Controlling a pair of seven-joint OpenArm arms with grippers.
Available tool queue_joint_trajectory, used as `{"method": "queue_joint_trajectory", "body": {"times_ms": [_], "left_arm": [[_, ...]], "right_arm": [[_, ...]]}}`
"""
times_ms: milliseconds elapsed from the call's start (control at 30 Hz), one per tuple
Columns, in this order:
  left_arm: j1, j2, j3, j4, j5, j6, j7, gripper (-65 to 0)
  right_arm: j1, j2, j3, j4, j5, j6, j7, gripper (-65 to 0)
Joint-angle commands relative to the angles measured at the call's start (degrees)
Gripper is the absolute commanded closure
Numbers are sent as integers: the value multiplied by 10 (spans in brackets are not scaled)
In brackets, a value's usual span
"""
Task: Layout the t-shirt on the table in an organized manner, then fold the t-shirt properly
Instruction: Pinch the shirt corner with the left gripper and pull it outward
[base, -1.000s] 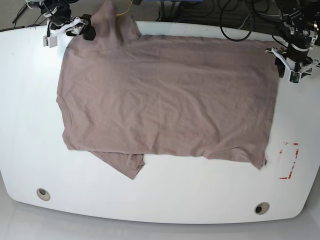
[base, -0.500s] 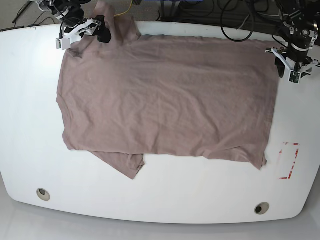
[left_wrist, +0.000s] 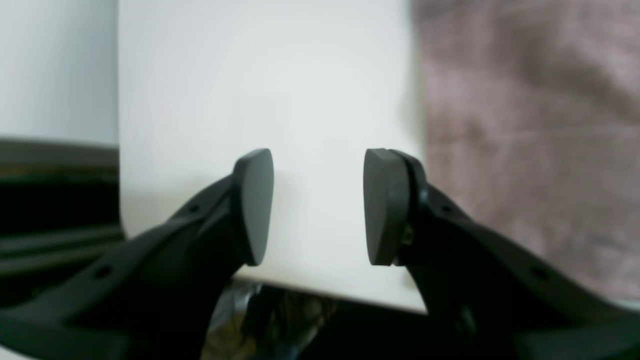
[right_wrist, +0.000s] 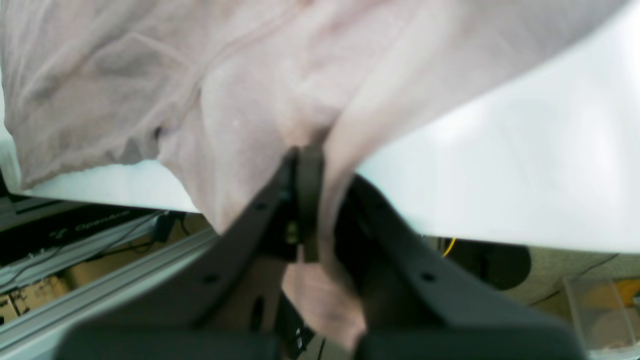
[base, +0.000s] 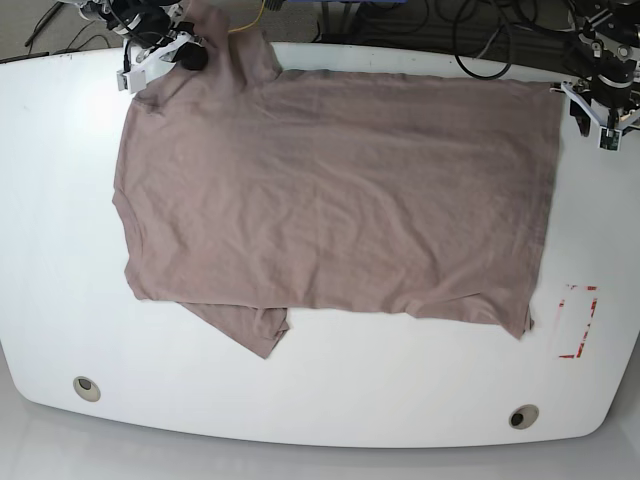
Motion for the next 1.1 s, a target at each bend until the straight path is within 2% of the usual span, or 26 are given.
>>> {"method": "queue_joint_trajectory", "body": {"times_ms": [0, 267, 433, 1067], "left_arm": [[0, -6, -9, 8, -5, 2, 14, -272], [1, -5, 12, 7, -6, 2, 46, -272], [8, 8, 12, 0, -6, 2, 47, -272], [16, 10, -10, -23, -8, 2, 46, -272]], "right_arm": [[-4, 4, 1, 4, -6, -3, -7, 0], [-3, 2, 1, 4, -6, -3, -7, 0], [-3, 4, 1, 4, -6, -3, -7, 0], [3, 5, 0, 4, -6, -3, -7, 0]]}}
